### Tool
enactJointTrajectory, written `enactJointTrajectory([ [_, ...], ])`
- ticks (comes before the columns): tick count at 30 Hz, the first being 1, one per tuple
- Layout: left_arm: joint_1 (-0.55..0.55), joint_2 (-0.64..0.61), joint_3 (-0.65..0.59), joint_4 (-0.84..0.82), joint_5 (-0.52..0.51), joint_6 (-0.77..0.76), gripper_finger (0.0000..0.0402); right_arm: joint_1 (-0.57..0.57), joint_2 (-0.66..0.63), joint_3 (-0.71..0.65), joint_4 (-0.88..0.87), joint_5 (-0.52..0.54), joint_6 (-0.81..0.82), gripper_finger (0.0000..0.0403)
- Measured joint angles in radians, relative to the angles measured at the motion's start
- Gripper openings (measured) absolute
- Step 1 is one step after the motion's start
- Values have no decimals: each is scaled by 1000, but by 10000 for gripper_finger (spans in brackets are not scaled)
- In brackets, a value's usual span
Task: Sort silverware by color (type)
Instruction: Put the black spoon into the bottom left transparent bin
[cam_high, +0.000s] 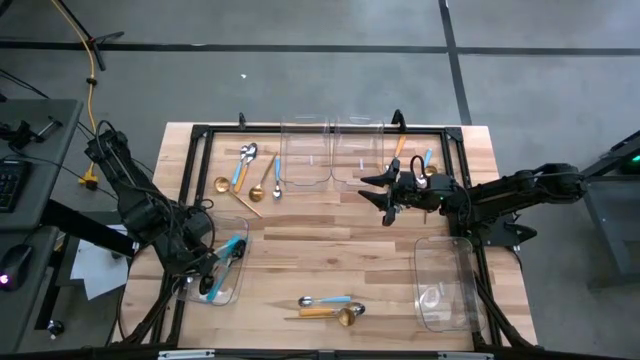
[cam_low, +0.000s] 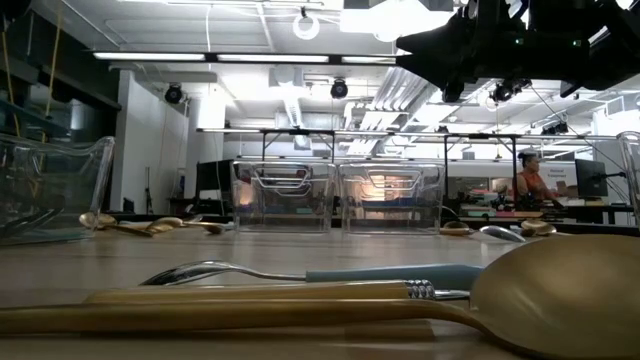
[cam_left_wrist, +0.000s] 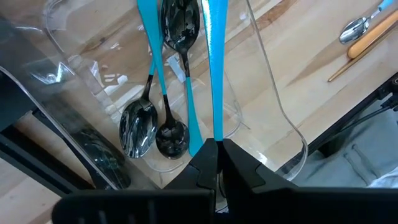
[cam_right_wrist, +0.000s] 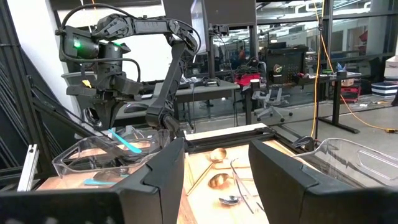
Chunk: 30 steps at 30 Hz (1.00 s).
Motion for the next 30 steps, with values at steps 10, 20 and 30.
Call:
enactJointTrajectory([
  [10, 0, 0, 0, 0, 0, 3, 0, 0, 0, 0, -1, 0, 0, 165],
  [20, 0, 0, 0, 0, 0, 3, 0, 0, 0, 0, -16, 0, 0, 165],
  [30, 0, 0, 0, 0, 0, 3, 0, 0, 0, 0, -16, 0, 0, 165],
])
